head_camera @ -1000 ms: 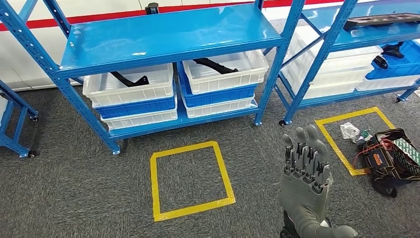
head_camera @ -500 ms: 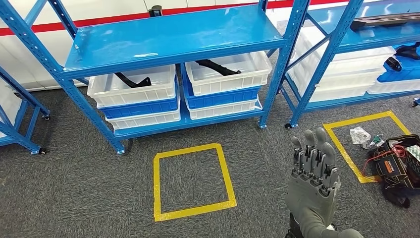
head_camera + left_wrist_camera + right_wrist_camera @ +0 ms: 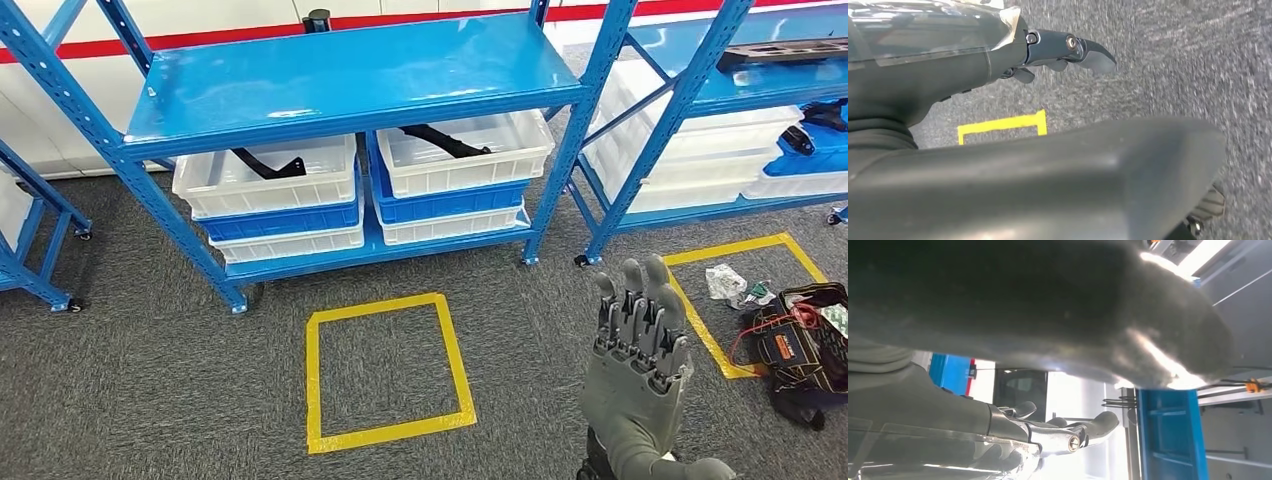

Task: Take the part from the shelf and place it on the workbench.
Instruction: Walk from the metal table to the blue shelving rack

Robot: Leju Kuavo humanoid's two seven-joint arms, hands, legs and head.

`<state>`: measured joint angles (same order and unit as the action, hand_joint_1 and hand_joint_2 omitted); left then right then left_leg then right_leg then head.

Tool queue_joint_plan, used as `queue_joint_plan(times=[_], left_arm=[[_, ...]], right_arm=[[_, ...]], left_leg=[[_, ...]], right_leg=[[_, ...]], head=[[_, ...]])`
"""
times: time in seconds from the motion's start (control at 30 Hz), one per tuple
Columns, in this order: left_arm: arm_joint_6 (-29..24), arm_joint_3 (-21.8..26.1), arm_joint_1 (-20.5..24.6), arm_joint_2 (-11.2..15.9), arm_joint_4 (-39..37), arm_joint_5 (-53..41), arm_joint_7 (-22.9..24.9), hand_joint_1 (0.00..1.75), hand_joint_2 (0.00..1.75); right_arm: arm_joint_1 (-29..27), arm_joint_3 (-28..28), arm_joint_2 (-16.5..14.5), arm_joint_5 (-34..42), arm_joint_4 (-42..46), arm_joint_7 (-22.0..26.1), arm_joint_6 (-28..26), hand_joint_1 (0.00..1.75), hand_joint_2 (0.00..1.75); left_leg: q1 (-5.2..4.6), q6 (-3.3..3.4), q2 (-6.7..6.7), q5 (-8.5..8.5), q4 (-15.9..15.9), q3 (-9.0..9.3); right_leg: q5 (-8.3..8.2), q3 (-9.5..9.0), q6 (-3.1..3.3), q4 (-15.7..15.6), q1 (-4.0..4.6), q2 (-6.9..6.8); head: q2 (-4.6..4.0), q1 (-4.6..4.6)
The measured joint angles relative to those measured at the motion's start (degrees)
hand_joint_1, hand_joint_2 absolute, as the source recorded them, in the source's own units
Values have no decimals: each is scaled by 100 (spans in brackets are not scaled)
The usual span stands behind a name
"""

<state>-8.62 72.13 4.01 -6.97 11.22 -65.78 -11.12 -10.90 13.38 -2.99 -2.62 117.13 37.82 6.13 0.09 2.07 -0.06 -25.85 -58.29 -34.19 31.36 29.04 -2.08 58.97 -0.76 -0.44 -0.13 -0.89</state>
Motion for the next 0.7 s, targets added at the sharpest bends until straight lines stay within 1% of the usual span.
queue_joint_plan(times=[0.03, 0.07, 0.1, 0.13, 0.17, 0.2, 0.23, 0.27, 0.3, 0.33, 0.37, 0.4, 0.43, 0.5, 0.53, 0.57, 0.6, 0.63, 0.67, 0.7], left_arm=[[0, -3, -4, 6, -1, -5, -3, 0, 0], [-1, -7, -5, 11, -1, -10, -5, 0, 0], [0, -10, -5, 17, -1, -12, -7, 0, 0], [1, -12, -6, 22, -3, -14, -7, 0, 0], [2, -13, -9, 23, -5, -16, -7, 0, 0], [3, -14, -15, 23, -8, -16, -7, 0, 0], [3, -14, -20, 22, -12, -16, -7, 0, 0], [3, -14, -23, 22, -15, -16, -7, 0, 0], [3, -14, -25, 23, -17, -16, -6, 0, 0], [3, -14, -24, 26, -18, -16, -6, 0, 0], [3, -14, -24, 31, -19, -16, -6, 0, 0], [3, -14, -25, 35, -19, -16, -5, 0, 0], [3, -14, -24, 39, -20, -16, -5, 0, 0], [2, -14, -23, 50, -20, -15, -2, 0, 0], [1, -14, -22, 55, -21, -14, 0, 0, 0], [1, -14, -21, 58, -23, -12, 3, 0, 0], [1, -14, -24, 59, -25, -10, 6, 0, 0], [1, -14, -29, 60, -27, -8, 9, 0, 0], [1, -14, -38, 62, -29, -7, 12, 0, 0], [0, -14, -48, 65, -30, -6, 15, 0, 0]], right_arm=[[7, -1, 2, 3, 5, 0, -12, 0, 0], [9, -1, 7, 8, 8, 1, -21, 0, 0], [10, -2, 14, 11, 8, 0, -26, 0, 0], [8, -3, 21, 15, 7, 0, -30, 0, 0], [5, -4, 28, 20, 5, 0, -32, 0, 0], [5, -5, 33, 21, 5, -1, -33, 0, 0], [5, -5, 37, 23, 5, -1, -36, 0, 0], [6, -5, 40, 25, 4, -1, -37, 0, 0], [8, -5, 44, 26, 2, 0, -37, 0, 0], [9, -5, 48, 28, 0, 0, -38, 0, 0], [12, -5, 51, 30, -3, 0, -39, 0, 0], [13, -7, 52, 32, -6, 1, -42, 0, 0], [15, -8, 53, 36, -7, 0, -51, 0, 0], [19, -9, 52, 40, -8, 0, -74, 0, 0], [23, -8, 50, 40, -9, 0, -85, 0, 0], [27, -5, 48, 39, -9, 0, -93, 0, 0], [31, -3, 47, 38, -10, 0, -102, 0, 0], [33, -1, 47, 37, -14, 0, -109, 0, 0], [33, 2, 47, 37, -17, 0, -114, 0, 0], [33, 3, 48, 37, -22, -1, -117, 0, 0]], left_leg=[[17, 28, -5, 5, 48, 54], [31, 54, -8, 0, 79, 101], [31, 77, -11, -21, 87, 129], [30, 86, -17, -46, 86, 151], [30, 89, -28, -76, 85, 179], [32, 82, -41, -111, 84, 218], [37, 69, -58, -149, 83, 271], [42, 50, -75, -194, 83, 332], [32, 21, -90, -247, 75, 379], [19, -10, -102, -304, 68, 413], [5, -41, -107, -352, 65, 433], [-5, -70, -109, -388, 68, 443], [0, -96, -108, -414, 79, 460], [25, -154, -93, -474, 22, 468], [35, -185, -78, -564, -141, 400], [46, -213, -61, -703, -437, 250], [52, -238, -45, -870, -839, 19], [59, -258, -37, -1013, -1256, -249], [64, -270, -32, -1063, -1562, -480], [65, -272, -30, -991, -1671, -620]], right_leg=[[84, 79, -1, 188, 7, 4], [203, 248, 13, 511, 5, 12], [342, 491, 27, 915, 6, 20], [445, 745, 23, 1299, 4, 25], [473, 946, -5, 1551, -1, 26], [395, 1040, -58, 1584, -7, 27], [217, 1005, -126, 1370, -17, 27], [-23, 871, -195, 971, -31, 26], [-250, 708, -232, 548, -42, 24], [-409, 562, -221, 214, -49, 23], [-488, 470, -173, 21, -47, 23], [-497, 434, -103, -33, -33, 23], [-483, 416, -36, -39, -23, 26], [-458, 379, 58, -53, -52, 31], [-439, 349, 103, -61, -74, 29], [-415, 316, 145, -66, -94, 24], [-382, 288, 179, -66, -90, 18], [-350, 261, 199, -66, -87, 13], [-316, 229, 205, -66, -85, 14], [-277, 186, 198, -66, -86, 19]], head=[[0, 10], [0, 22], [0, 29], [0, 37], [0, 39], [0, 40], [0, 44], [0, 49], [0, 60], [0, 68], [0, 69], [0, 67], [0, 61], [0, 49], [0, 38], [0, 28], [0, 21], [0, 16], [0, 18], [0, 16]])
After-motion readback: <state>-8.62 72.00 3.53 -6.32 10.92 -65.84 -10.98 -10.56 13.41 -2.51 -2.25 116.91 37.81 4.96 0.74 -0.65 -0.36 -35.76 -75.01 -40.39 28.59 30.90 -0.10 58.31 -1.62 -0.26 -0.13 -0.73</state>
